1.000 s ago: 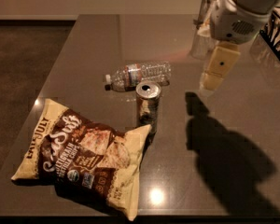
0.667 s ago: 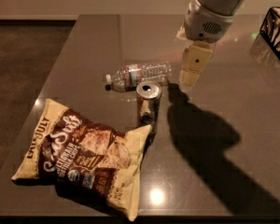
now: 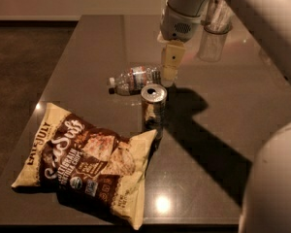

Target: Place water bottle upright

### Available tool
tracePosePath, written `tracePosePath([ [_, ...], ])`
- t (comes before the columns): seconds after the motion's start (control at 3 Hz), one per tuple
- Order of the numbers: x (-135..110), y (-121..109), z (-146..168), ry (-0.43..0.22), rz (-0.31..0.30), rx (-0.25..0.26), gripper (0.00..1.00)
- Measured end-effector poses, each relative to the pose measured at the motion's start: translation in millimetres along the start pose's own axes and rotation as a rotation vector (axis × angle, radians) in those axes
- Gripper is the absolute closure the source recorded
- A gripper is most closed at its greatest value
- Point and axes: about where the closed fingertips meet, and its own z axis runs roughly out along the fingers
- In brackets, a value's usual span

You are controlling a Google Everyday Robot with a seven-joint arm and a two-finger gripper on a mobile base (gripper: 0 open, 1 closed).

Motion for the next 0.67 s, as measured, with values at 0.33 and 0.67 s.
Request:
tracePosePath([
  [0.33, -19.9, -10.8, 23.1, 0.005, -0.047, -0.022, 0.00],
  [0.67, -33.8, -8.3, 44.8, 0.034, -0.090, -0.054, 0.00],
])
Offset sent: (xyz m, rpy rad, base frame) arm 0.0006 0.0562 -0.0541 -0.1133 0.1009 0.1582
